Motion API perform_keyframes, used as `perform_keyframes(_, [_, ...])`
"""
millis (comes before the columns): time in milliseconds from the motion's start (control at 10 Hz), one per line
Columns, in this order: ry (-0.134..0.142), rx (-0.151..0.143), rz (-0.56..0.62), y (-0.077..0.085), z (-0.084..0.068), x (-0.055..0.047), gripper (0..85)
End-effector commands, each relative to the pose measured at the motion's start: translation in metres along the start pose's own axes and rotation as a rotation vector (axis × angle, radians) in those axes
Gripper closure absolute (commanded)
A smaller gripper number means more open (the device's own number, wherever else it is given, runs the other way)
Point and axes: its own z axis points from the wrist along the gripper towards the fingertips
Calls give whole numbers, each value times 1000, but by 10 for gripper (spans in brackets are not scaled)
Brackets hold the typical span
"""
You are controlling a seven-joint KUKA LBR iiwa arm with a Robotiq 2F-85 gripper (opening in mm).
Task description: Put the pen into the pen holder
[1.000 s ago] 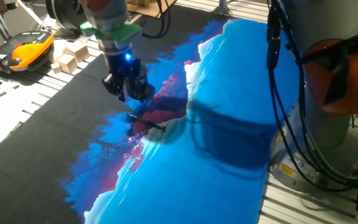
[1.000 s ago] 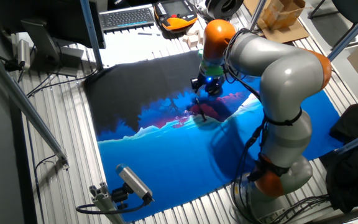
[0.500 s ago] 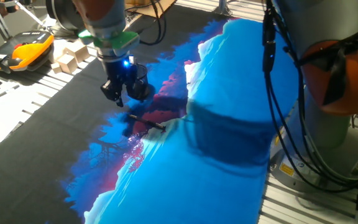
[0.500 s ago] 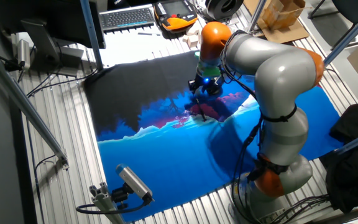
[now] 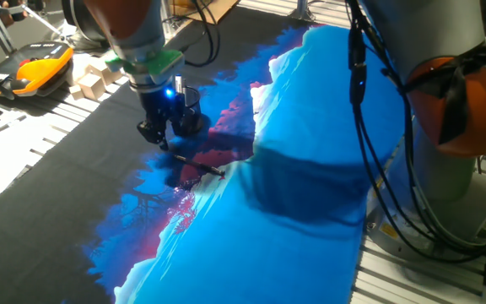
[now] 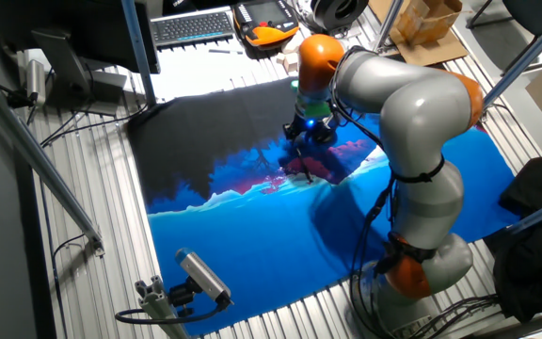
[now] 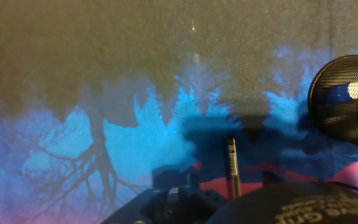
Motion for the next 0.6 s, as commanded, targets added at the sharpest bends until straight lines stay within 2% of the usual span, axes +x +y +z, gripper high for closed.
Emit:
perform_keyframes(0, [13,6,3,0,4,0,340])
perform_keyframes(200, [71,26,-8,-1,6,-1,340])
perform_keyframes(300, [81,28,-12,-3,9,-1,340])
perform_keyframes(500, [79,23,-17,-7,15,0,340])
